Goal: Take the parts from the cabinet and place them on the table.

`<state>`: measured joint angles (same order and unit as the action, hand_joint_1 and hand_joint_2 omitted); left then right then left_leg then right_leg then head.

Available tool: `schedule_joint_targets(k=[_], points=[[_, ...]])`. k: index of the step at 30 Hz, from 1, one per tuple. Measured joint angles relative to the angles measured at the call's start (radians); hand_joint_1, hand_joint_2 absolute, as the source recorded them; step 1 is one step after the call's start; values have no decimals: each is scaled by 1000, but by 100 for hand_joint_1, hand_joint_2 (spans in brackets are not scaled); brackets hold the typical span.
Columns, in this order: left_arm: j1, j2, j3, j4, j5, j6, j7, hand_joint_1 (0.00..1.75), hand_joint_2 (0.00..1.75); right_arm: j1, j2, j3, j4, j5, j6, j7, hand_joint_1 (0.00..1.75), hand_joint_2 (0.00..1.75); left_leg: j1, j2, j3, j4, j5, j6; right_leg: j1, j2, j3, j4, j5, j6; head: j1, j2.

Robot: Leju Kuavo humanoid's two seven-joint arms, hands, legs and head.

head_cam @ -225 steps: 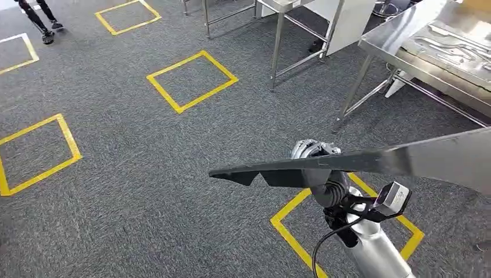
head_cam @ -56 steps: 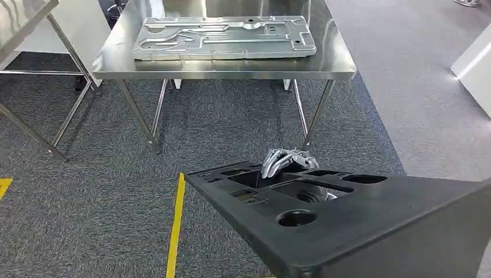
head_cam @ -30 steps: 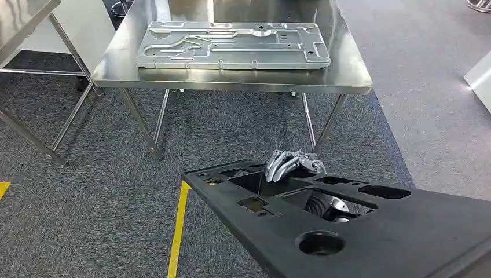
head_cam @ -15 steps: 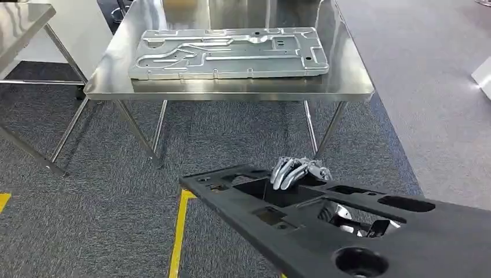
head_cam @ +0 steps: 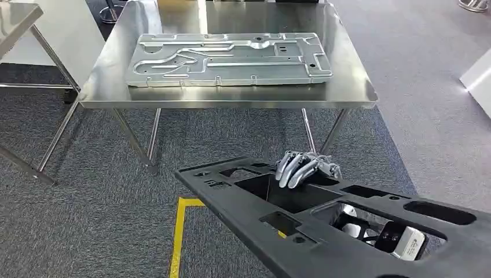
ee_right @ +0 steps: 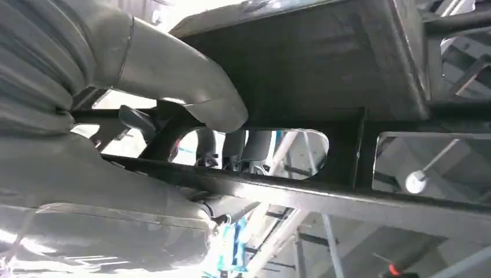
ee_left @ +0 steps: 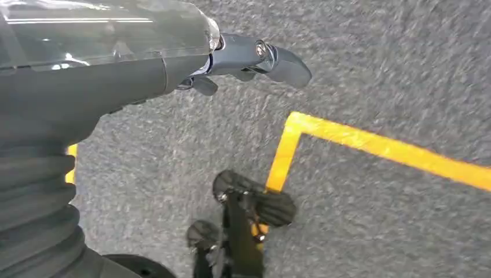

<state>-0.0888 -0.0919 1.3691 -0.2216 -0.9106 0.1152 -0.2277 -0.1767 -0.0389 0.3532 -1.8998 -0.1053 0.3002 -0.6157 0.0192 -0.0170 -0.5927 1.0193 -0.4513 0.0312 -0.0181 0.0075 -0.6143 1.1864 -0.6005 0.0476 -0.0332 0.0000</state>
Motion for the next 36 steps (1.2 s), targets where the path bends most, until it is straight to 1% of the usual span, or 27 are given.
schedule_joint_targets(k=[1, 2, 3, 4, 6, 7, 8, 11, 12, 13, 14, 16, 17, 18, 19, 21, 22, 23, 25, 27, 28, 29, 31, 32, 33, 34, 36], points=[[0, 0, 0, 0, 0, 0, 0, 0, 175, 1, 2, 0, 0, 0, 0, 3, 175, 175, -3, 1, 3, 0, -5, 3, 0, -1, -56, 88, -27, 1, 0, 0], [1, 0, 0, 0, 2, 0, 0, 0, 175, 1, 2, 0, 0, 0, 1, 5, 175, 175, -5, 1, 8, 0, -9, 4, 0, -1, -93, 137, -27, 0, 0, 0], [2, 0, 0, 0, 3, 0, 0, 0, 175, 1, 3, 0, 0, 0, 2, 5, 175, 175, -7, 0, 16, 0, -14, 4, 1, -1, -104, 130, 2, -3, 0, 0], [2, 0, 0, 0, 3, 0, 0, 0, 175, 1, 5, 0, 0, 0, 2, 5, 175, 175, -9, -1, 26, 0, -21, 4, 3, -1, -89, 77, 52, -8, 0, 0], [1, -2, 0, 0, 3, 0, 0, 0, 175, 0, 8, 0, -2, 0, 1, 5, 175, 175, -14, -2, 49, -1, -34, 2, 12, -2, -21, -96, 165, -28, 0, 0], [2, -5, 1, 0, 3, 0, 0, 0, 175, -1, 9, 0, -2, 0, 1, 5, 175, 175, -14, -1, 51, -4, -40, 0, 18, -3, 3, -144, 170, -41, 0, 0], [0, -7, 1, 0, 3, 0, 0, 0, 175, -2, 11, 0, -2, 0, 1, 6, 175, 175, -20, -2, 54, -1, -45, -7, 22, -6, 9, -168, 165, -43, 0, 0], [-1, -7, 2, 0, 4, 2, 0, 0, 175, -1, 15, -2, -8, 0, 2, 6, 175, 175, -15, 3, 58, -14, -46, -22, 25, -1, 9, -175, 159, -46, 0, 0], [-3, -7, 2, 0, 4, 2, 0, 0, 175, 5, 19, -2, -13, 4, 5, 5, 175, 175, -21, 5, 61, -14, -53, -28, 10, -1, 23, -194, 163, -51, -1, 0], [-3, -6, 2, -1, 5, 4, 0, 0, 175, 12, 23, -3, -19, 11, 10, 2, 175, 175, -17, 8, 59, 7, -61, -33, 11, -3, 38, -206, 163, -52, 0, 0], [-4, -7, 2, -1, 6, 5, 0, 0, 175, 17, 29, -4, -21, 13, 16, 1, 175, 175, -15, 9, 29, 67, -92, -36, 10, -5, 46, -209, 159, -58, 0, 0], [-2, -8, 2, -1, 6, 5, 0, 0, 175, 31, 36, -10, -21, 19, 30, 0, 175, 175, -9, 9, -62, 229, -156, -44, 10, -4, 54, -209, 151, -60, -1, 0], [-1, -8, 2, -1, 6, 5, 0, 0, 175, 41, 37, -10, -21, 19, 34, -3, 175, 175, -7, 9, -99, 285, -164, -48, 10, -2, 57, -208, 147, -60, -1, 0], [0, -8, 2, -1, 6, 5, 0, 0, 175, 51, 37, -12, -21, 18, 40, -10, 175, 175, -5, 9, -117, 297, -149, -51, 10, 1, 62, -207, 142, -59, -1, 0], [1, -8, 2, -1, 6, 6, 0, 0, 175, 59, 38, -13, -21, 18, 44, -14, 175, 175, -2, 10, -109, 259, -108, -53, 8, 7, 69, -206, 137, -56, -1, 0], [0, -6, 2, -1, 5, 5, 0, 0, 175, 66, 43, -20, -27, 18, 46, -14, 175, 175, 3, 8, -38, 80, 6, -55, 4, 17, 86, -198, 121, -48, -1, 0], [1, -6, 2, -1, 4, 3, 0, 0, 175, 66, 46, -23, -31, 16, 48, -14, 175, 175, 6, 3, -14, 14, 27, -55, 3, 20, 89, -193, 111, -42, -1, 0], [1, -6, 2, -1, 3, 0, -1, 0, 175, 66, 47, -27, -36, 14, 50, -14, 175, 175, -1, -4, -2, 4, 12, -53, 10, 26, 86, -185, 106, -34, 0, 0], [-2, -6, 2, -1, 3, -1, 2, 0, 175, 72, 50, -33, -49, 14, 57, -12, 175, 175, -2, 0, -6, 10, 8, -37, 9, 31, 85, -190, 105, -26, -1, 0], [-4, -6, 2, -1, 3, 0, 3, 0, 175, 78, 52, -40, -61, 13, 63, -13, 175, 175, -1, 4, -1, 2, 8, -21, 5, 32, 89, -191, 97, -11, -1, 0], [-4, -6, 2, -1, 3, 0, 3, 0, 175, 80, 54, -44, -66, 13, 64, -15, 175, 175, 1, 6, 3, 0, 7, -14, 3, 18, 86, -171, 88, -8, 0, 0], [-4, -5, 2, -1, 3, 0, 3, 0, 175, 80, 55, -49, -69, 13, 66, -18, 175, 175, 1, 8, 5, 0, 4, -8, 5, 6, 58, -118, 59, -6, 0, 0], [-4, -4, 2, -1, 6, 0, 3, 0, 175, 85, 58, -59, -74, 13, 77, -20, 175, 175, -3, 12, 7, 0, -1, -2, 4, 1, -38, 51, -14, -1, 0, 0], [-4, -3, 2, -2, 6, 1, 2, 0, 175, 91, 59, -62, -76, 13, 80, -20, 175, 175, -5, 12, 8, 0, -4, -1, 4, -1, -83, 122, -30, 0, 0, 0], [-3, -3, 2, -2, 6, 1, 2, 0, 175, 97, 59, -66, -76, 13, 84, -20, 175, 175, -6, 13, 12, 0, -7, 0, 4, -2, -105, 145, -19, -2, 0, 0], [-3, -3, 2, -2, 6, 1, 2, 0, 175, 100, 60, -69, -76, 14, 85, -20, 175, 175, -8, 13, 18, 0, -11, 0, 5, -2, -101, 121, 12, -5, 0, 0], [-3, -3, 2, -2, 5, 1, 2, 0, 175, 101, 64, -74, -83, 16, 85, -19, 175, 175, -13, 12, 36, 0, -21, -1, 9, -2, -36, -40, 121, -22, 0, 0]])
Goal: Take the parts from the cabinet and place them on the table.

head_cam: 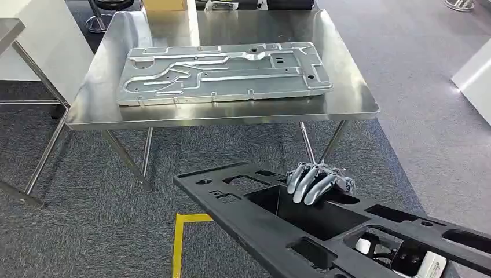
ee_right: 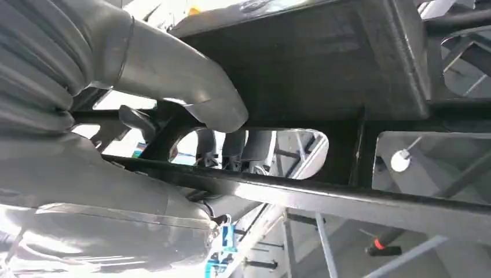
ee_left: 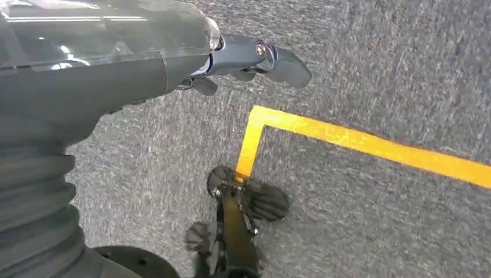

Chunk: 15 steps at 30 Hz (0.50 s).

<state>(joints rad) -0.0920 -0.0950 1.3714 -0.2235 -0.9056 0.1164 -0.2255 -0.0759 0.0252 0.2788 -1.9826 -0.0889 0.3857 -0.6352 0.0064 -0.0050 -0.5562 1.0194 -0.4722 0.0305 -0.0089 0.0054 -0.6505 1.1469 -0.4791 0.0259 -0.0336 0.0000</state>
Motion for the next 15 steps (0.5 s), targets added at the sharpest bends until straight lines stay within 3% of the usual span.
schedule_joint_targets(k=[1, 2, 5, 7, 8, 9, 11, 12, 13, 14, 15], points=[[0, -1, 0, 0, -1, 0, 0, 0, 175, -1, 5, -3, -9, 2, 0, 1, 175, 175, -1, 0, 8, -1, -5, -2, 9, -3, 42, -99, 49, -16, 0, 0], [-1, -3, 0, 0, -4, -2, 0, 0, 175, -1, 8, -4, -14, 3, -1, 4, 175, 175, -7, 1, 11, -2, -10, -7, 13, -9, 56, -118, 30, -23, 0, 0], [-1, -1, -3, 0, -16, -4, 0, 0, 175, -1, 21, -11, -38, 11, -8, 26, 175, 175, -2, 4, 13, -9, -14, -22, 18, -4, 55, -132, 29, -28, 0, 0], [-4, 2, -5, -2, -19, -4, 2, 0, 175, 0, 30, -13, -55, 13, -9, 31, 175, 175, -3, 6, 19, -3, -22, -34, 4, -5, 76, -160, 36, -32, 0, 0], [-4, 2, -6, -2, -20, -3, 2, 0, 175, -2, 35, -14, -60, 13, -9, 31, 175, 175, -4, 4, 4, 37, -47, -36, 2, -5, 85, -165, 34, -38, 0, 0], [-4, 2, -6, -2, -21, -3, 2, 0, 175, -3, 40, -14, -64, 13, -9, 31, 175, 175, -2, 4, -30, 106, -82, -39, 2, -5, 88, -165, 31, -41, 0, 0], [-2, 2, -6, -2, -21, -1, 2, 0, 175, -1, 43, -17, -66, 13, -7, 35, 175, 175, 3, 4, -120, 265, -142, -47, 4, -4, 93, -164, 24, -44, 0, 0], [-1, 2, -6, -2, -21, 0, 2, 0, 175, -1, 44, -19, -66, 14, -6, 37, 175, 175, 5, 5, -149, 306, -142, -51, 4, -2, 96, -163, 20, -44, 0, 0], [-1, 2, -6, -2, -19, 1, 2, 0, 175, -1, 45, -22, -66, 13, -5, 37, 175, 175, 6, 5, -154, 294, -114, -52, 4, 1, 101, -161, 15, -42, 0, 0], [-1, 3, -6, -2, -19, 2, 2, 0, 175, -2, 45, -24, -66, 10, -1, 37, 175, 175, 7, 5, -134, 233, -65, -53, 3, 2, 108, -159, 9, -40, 0, 0], [-1, 3, -6, -2, -18, 2, 2, 0, 175, -5, 45, -27, -66, 5, 3, 38, 175, 175, 9, 5, -95, 141, -6, -53, 1, 4, 117, -156, 1, -36, 0, 0]])
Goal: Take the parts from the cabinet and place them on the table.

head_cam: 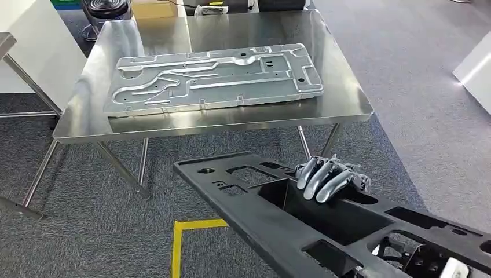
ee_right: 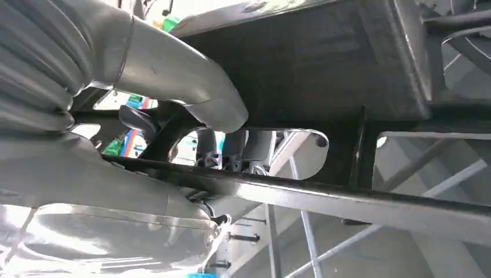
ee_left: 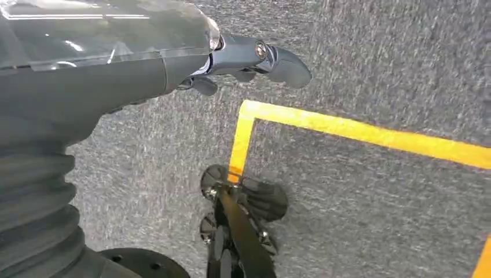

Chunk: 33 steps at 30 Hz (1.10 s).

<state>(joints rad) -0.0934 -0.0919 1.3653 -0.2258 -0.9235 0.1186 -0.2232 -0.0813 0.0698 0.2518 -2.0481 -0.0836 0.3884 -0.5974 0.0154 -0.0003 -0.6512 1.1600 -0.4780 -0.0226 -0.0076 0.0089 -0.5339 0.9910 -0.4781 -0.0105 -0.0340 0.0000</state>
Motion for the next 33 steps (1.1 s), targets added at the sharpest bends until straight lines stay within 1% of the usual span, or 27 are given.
schedule_joint_targets(k=[1, 2, 3, 4, 6, 7, 8, 9, 11, 12, 13, 14, 16, 17, 18, 21, 22, 23, 24, 26, 27, 28, 29, 30, 31, 32, 33], points=[[0, 1, 0, 0, 2, 2, 0, 0, 175, -6, 0, -1, 1, -9, 5, 0, 175, 175, 2, 0, 38, -92, 50, 0, 0, 1, 7, 5, -9, 5, 0, 0], [0, 1, 0, 0, 3, 4, 0, 0, 175, -15, -1, -3, 6, -20, 7, -2, 175, 175, -2, -2, 56, -121, 34, 3, 5, 2, 8, 9, -17, 12, 0, 0], [-2, 1, 0, 0, 4, 6, 0, 0, 175, -28, -3, -6, 13, -31, 6, -2, 175, 175, -2, -4, 57, -132, 38, 13, 7, 7, 4, 17, -19, 17, 0, 0], [-2, 1, 0, 0, 5, 8, 3, 0, 175, -45, -7, -6, 20, -43, 0, 0, 175, 175, -3, -3, 54, -131, 37, 16, 7, 6, 2, 14, -19, 20, 0, 0], [-3, 1, 0, 0, 5, 14, 8, 0, 175, -92, -24, -9, 45, -79, -27, 14, 175, 175, -7, -3, 54, -131, 35, 29, 4, 7, 3, 10, -21, 31, 0, 0], [-6, 0, 0, 0, 3, 13, 9, 0, 175, -114, -33, -10, 54, -98, -46, 24, 175, 175, -1, -2, 58, -138, 38, 37, 3, 6, 3, 17, -29, 38, 0, 0], [-8, 1, -2, 0, 0, 11, 8, 0, 175, -140, -46, -10, 62, -118, -70, 35, 175, 175, 0, -2, 60, -139, 35, 42, 2, 1, -11, 49, -45, 43, 0, 0], [-10, 3, -3, -1, -1, 8, 7, 0, 175, -163, -58, -11, 68, -133, -86, 41, 175, 175, 0, -2, 60, -139, 33, 47, 1, -2, -47, 116, -78, 47, 0, 0], [-11, 6, -6, -1, -6, 2, 4, 0, 175, -185, -87, -10, 78, -157, -126, 48, 175, 175, -2, -2, 62, -139, 30, 52, -1, -3, -146, 289, -143, 53, 0, 0], [-11, 8, -7, -1, -9, -4, 3, 0, 175, -190, -98, -10, 81, -163, -143, 52, 175, 175, -3, -3, 64, -139, 27, 52, -2, -3, -181, 340, -147, 53, 0, 0], [-10, 10, -8, -1, -10, -6, 2, 0, 175, -194, -110, -10, 84, -168, -153, 54, 175, 175, -3, -4, 69, -139, 24, 52, -2, -3, -194, 341, -125, 53, 0, 0], [-10, 11, -8, -1, -11, -8, 2, 0, 175, -200, -122, -10, 88, -171, -159, 55, 175, 175, -3, -5, 76, -139, 20, 51, -2, -3, -181, 295, -80, 49, 0, 0], [-11, 13, -8, -1, -14, -10, 1, 0, 175, -209, -140, -10, 90, -177, -176, 55, 175, 175, -5, -6, 97, -139, 8, 47, 1, -4, -105, 108, 37, 35, 0, 0], [-10, 12, -9, 0, -15, -11, 0, 0, 175, -213, -148, -10, 90, -179, -180, 55, 175, 175, -4, -6, 98, -141, 3, 45, 6, -6, -80, 43, 56, 24, 0, 0], [-13, 13, -9, 0, -15, -11, 0, 0, 175, -216, -153, -10, 91, -180, -183, 55, 175, 175, -10, -6, 97, -138, 0, 38, 12, -8, -74, 28, 48, 20, 0, 0], [-13, 15, -13, -1, -16, -13, 0, 0, 175, -219, -170, -10, 92, -189, -205, 53, 175, 175, -6, -5, 100, -149, -1, 24, 14, -5, -76, 22, 42, 13, 0, 0], [-14, 19, -16, -1, -17, -13, 0, 0, 175, -220, -179, -10, 92, -191, -212, 52, 175, 175, -10, -5, 104, -148, -6, 16, 4, -4, -66, 8, 45, 9, 0, 0], [-15, 21, -18, -1, -16, -13, 0, 0, 175, -222, -180, -8, 92, -192, -215, 51, 175, 175, -5, -5, 103, -135, -15, 13, 3, -6, -56, 0, 45, 7, 0, 0], [-16, 21, -21, -1, -16, -13, 0, 0, 175, -225, -182, -3, 91, -194, -219, 49, 175, 175, -5, -5, 79, -80, -43, 11, 2, -7, -49, -1, 40, -1, 0, 0], [-15, 22, -23, -1, -15, -13, 0, 0, 175, -225, -183, 3, 92, -195, -225, 44, 175, 175, -4, -5, -9, 85, -111, 5, 4, -9, -41, 0, 32, -7, 0, 0], [-14, 23, -23, -1, -15, -13, 0, 0, 175, -223, -183, 6, 91, -194, -227, 43, 175, 175, -3, -5, -52, 156, -131, 2, 4, -8, -37, 1, 27, -7, 0, 0], [-12, 23, -23, -1, -14, -13, 0, 0, 175, -219, -183, 10, 91, -192, -227, 42, 175, 175, -3, -5, -75, 181, -123, 0, 4, -7, -33, 2, 23, -7, 0, 0], [-10, 24, -23, -1, -13, -13, 0, 0, 175, -215, -183, 19, 91, -189, -228, 41, 175, 175, -3, -5, -70, 149, -84, 0, 4, -5, -25, 3, 17, -5, 0, 0], [-10, 24, -23, -1, -13, -13, 0, 0, 175, -212, -183, 26, 90, -184, -229, 41, 175, 175, -3, -5, -42, 75, -30, 1, 3, -3, -15, 4, 10, -3, 0, 0], [-11, 25, -23, -1, -13, -13, 0, 0, 175, -210, -183, 30, 88, -180, -230, 41, 175, 175, -2, -4, 1, -27, 32, 4, 3, -3, -4, 6, 1, 0, 0, 0], [-10, 25, -23, -1, -13, -13, 0, 0, 175, -209, -183, 36, 84, -177, -230, 41, 175, 175, -2, -4, 32, -111, 68, 8, 3, -3, 2, 8, -8, 4, 0, 0], [-11, 25, -23, -1, -13, -13, 0, 0, 175, -210, -183, 38, 83, -176, -230, 41, 175, 175, -7, -5, 46, -124, 51, 11, 12, -1, 1, 15, -13, 11, 0, 0]])
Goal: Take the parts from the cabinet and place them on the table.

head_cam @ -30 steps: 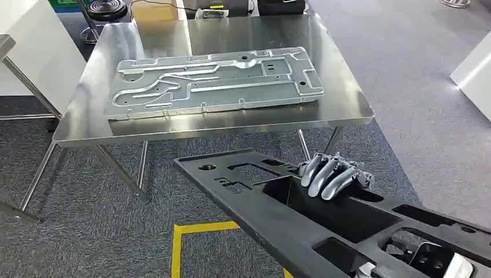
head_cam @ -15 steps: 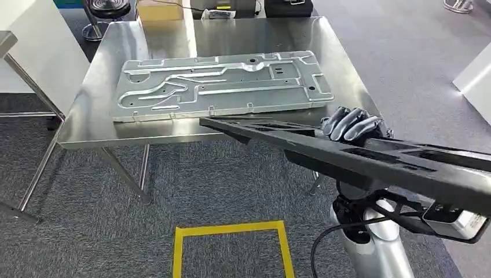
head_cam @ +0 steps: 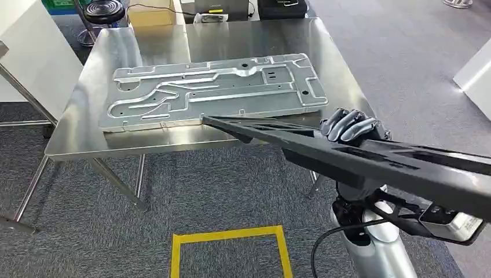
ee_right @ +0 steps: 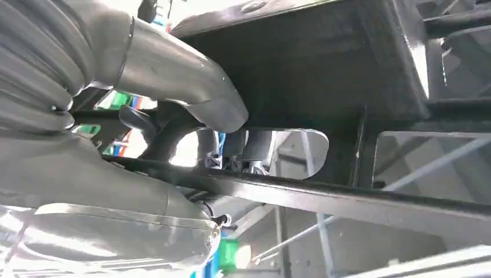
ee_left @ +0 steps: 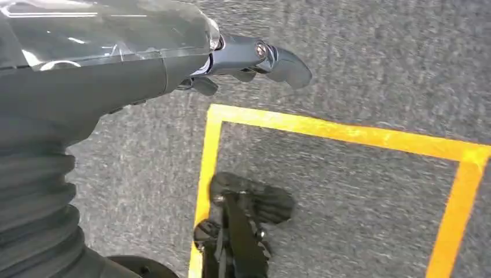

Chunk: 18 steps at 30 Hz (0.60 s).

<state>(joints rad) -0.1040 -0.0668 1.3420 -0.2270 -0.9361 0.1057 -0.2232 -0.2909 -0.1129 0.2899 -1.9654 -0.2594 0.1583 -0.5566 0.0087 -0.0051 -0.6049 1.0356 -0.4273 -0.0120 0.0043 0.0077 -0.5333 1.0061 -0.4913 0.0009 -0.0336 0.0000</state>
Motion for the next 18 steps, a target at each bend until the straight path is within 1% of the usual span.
schedule_joint_targets(k=[1, 2, 3, 4, 5, 6, 7, 8, 9, 10, 11, 12, 13, 14, 15, 16, 17, 18], points=[[-2, 0, 0, 0, 0, 0, 1, 0, 175, 1, 0, 3, -3, 1, 0, 0, 175, 175, 2, -1, 1, -5, -5, 8, -2, 1, -4, 0, 0, 3, 0, 0], [-1, 0, 0, 0, 0, 0, 0, 0, 175, 2, 0, 9, -5, 3, 0, 1, 175, 175, 0, -1, -2, -7, -7, 11, -1, 1, -5, -2, -1, 7, 0, 0], [1, 0, 0, 0, 0, 0, 0, 0, 175, 2, 0, 10, -6, 3, 0, 0, 175, 175, -3, -1, -2, -7, -9, 16, -4, 1, -4, -5, -2, 12, 0, 0], [0, 0, 0, 0, 0, 0, 0, 0, 175, 2, 0, 11, -9, 3, 0, 0, 175, 175, 2, -2, 2, -14, -8, 23, -3, 1, -1, -4, -7, 19, 0, 0], [0, 0, -1, 0, 0, 0, 0, 0, 175, 3, 0, 12, -11, 4, 0, 0, 175, 175, 5, -1, 9, -20, -7, 28, -8, -1, -3, 11, -16, 26, 0, 0], [-1, 0, -1, 0, 0, 0, 0, 0, 175, 2, 0, 13, -13, 4, 0, 0, 175, 175, 5, -1, 12, -22, -9, 34, -8, -3, -26, 55, -39, 31, 0, 0], [-1, 0, -1, 0, 0, 0, 0, 0, 175, 2, 0, 14, -14, 4, 0, 0, 175, 175, 5, 0, 14, -22, -12, 37, -11, -3, -70, 134, -76, 36, 0, 0], [-1, 0, -1, 0, 0, 0, 0, 0, 175, 5, 0, 14, -14, 4, 0, 0, 175, 175, 4, 0, 16, -22, -15, 40, -13, -3, -122, 224, -111, 39, 0, 0], [-1, 0, -1, 0, 0, 0, 0, 0, 175, 8, 0, 16, -14, 4, 0, 0, 175, 175, 4, 0, 18, -22, -18, 40, -15, -3, -169, 297, -127, 42, 0, 0], [-1, 0, -1, 0, 0, 0, 0, 0, 175, 10, 0, 17, -14, 4, -1, 0, 175, 175, 4, 0, 22, -22, -22, 40, -17, -3, -196, 326, -118, 42, 0, 0], [0, 0, -1, 0, 0, 0, 0, 0, 175, 11, 0, 18, -14, 4, 0, 0, 175, 175, 4, -1, 30, -22, -27, 39, -18, -3, -194, 302, -82, 42, 0, 0], [1, 0, -1, 0, 0, 0, 0, 0, 175, 11, 0, 19, -14, 4, -1, 0, 175, 175, 4, -2, 40, -22, -32, 38, -18, -3, -172, 239, -31, 39, 0, 0], [0, 0, -1, 0, 0, 0, 0, 0, 175, 11, 0, 20, -16, 4, 0, 0, 175, 175, 4, -3, 51, -22, -39, 36, -17, -3, -132, 142, 29, 33, 0, 0], [0, 0, -1, 0, 0, -1, 0, 0, 175, 11, 0, 21, -18, 5, 0, 0, 175, 175, 3, -4, 61, -23, -45, 32, -15, -4, -94, 52, 78, 25, 0, 0], [-1, -2, -1, 0, -1, -2, 0, 0, 175, 11, 0, 21, -18, 8, 2, 0, 175, 175, -1, -4, 65, -24, -50, 27, -7, -5, -75, 25, 63, 18, 0, 0], [-1, -2, -2, 0, -2, -3, 1, 0, 175, 11, 0, 22, -19, 9, 4, 0, 175, 175, -1, -4, 62, -22, -53, 20, -6, -5, -74, 6, 63, 14, 0, 0], [0, -2, -2, 0, -3, -3, 1, 0, 175, 13, 0, 23, -19, 11, 7, 1, 175, 175, 0, -2, 63, -25, -55, 15, -4, -3, -77, 8, 62, 12, 0, 0], [0, -2, -2, 0, -3, -3, 1, 0, 175, 14, 0, 23, -19, 11, 8, 2, 175, 175, 2, -1, 66, -29, -56, 9, -2, -1, -77, 10, 58, 7, 0, 0]])
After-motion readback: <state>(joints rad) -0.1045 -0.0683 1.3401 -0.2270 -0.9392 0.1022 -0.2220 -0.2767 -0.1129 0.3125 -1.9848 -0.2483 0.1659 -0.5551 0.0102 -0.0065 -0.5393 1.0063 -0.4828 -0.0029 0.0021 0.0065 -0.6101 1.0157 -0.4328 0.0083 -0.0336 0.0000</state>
